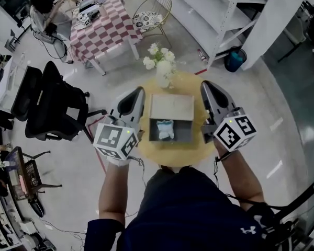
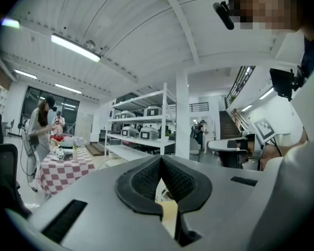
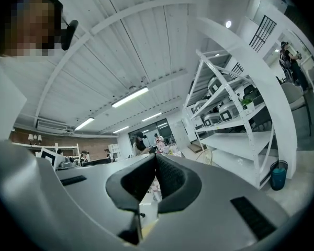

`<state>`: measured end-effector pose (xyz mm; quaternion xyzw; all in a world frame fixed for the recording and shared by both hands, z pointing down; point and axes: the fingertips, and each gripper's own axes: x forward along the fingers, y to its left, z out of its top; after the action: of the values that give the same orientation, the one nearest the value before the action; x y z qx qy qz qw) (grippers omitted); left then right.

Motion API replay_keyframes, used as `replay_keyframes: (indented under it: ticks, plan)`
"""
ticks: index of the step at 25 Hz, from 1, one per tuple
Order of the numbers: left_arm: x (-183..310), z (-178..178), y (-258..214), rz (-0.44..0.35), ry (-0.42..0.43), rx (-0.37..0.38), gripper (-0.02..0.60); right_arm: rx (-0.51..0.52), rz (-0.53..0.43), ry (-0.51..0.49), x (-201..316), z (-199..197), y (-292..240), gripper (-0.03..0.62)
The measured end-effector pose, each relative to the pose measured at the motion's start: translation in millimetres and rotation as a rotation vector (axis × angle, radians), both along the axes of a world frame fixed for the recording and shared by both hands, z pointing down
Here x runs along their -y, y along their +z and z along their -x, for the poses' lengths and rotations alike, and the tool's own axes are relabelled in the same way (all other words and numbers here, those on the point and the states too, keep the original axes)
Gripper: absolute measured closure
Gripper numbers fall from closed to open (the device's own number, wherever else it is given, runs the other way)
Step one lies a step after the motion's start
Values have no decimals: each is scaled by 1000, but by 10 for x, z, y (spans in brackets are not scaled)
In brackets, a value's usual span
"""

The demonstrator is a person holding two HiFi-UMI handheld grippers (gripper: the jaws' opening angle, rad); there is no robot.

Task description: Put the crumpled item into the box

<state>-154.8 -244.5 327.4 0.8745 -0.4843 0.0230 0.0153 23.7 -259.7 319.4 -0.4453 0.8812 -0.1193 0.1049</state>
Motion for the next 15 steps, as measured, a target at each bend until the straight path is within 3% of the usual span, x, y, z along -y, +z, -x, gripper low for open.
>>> replay_keyframes:
  ticks: [9,15]
  plan:
    - [-13,122,-361,-81,-108,-73,565,-7,-73,9,-106,-81,-280,592]
    - [-61,199,-307,-53,-134,-136,565,-7,-92,-19,-193,-6,-319,592]
